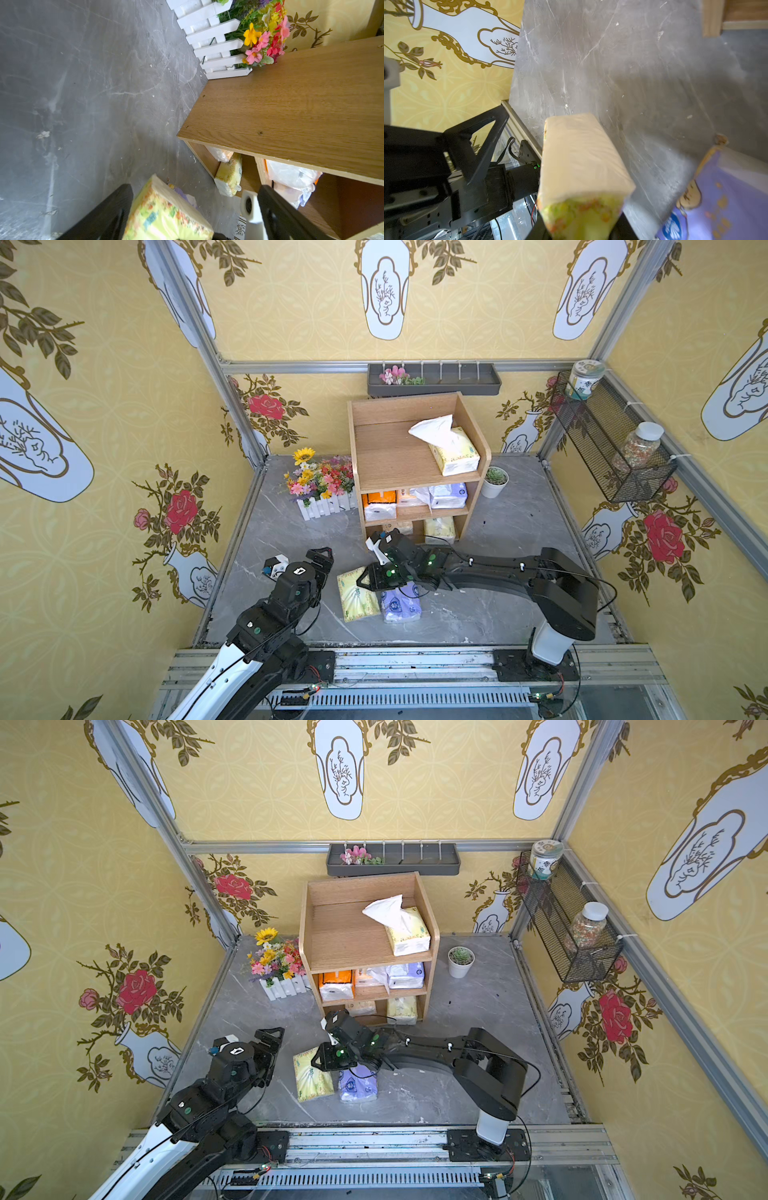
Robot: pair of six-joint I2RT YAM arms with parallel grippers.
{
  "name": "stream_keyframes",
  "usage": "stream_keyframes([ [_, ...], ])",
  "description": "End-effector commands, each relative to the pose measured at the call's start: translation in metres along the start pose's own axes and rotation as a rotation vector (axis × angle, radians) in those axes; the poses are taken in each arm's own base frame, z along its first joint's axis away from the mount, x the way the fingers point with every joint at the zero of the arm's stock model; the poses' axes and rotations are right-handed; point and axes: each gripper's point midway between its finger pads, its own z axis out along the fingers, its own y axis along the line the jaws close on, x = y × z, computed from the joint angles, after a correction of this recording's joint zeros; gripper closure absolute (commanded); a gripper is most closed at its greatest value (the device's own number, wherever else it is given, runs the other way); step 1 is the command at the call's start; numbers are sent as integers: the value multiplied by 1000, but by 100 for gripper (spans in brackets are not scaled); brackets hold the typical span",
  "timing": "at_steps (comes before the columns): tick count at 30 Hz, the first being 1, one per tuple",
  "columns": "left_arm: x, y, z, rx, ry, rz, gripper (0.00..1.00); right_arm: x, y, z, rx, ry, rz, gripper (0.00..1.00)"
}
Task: Remove the tissue boxes from the shelf
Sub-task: Place the box of tissues at the center of the board.
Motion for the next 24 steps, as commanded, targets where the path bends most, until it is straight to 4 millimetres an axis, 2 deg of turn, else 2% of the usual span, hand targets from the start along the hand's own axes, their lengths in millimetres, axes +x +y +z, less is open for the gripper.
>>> stream_keyframes([
  [1,-6,7,-3,-21,-28,-11,0,-1,4,10,1,22,-3,85],
  [8,-2,26,-4,-48,-10,-53,0,14,-18,25,115,109,52,76],
  [11,-1,30,-4,-50,-6,-66,0,18,-22,22,140,122,74,70],
  [17,0,28,-4,-55,6,-48,0,25,-28,16,201,142,78,41],
  [21,1,26,-4,-60,9,-31,0,24,-23,4,256,103,39,34],
  [24,3,25,-2,-60,15,-27,0,22,-22,-4,285,75,25,33],
])
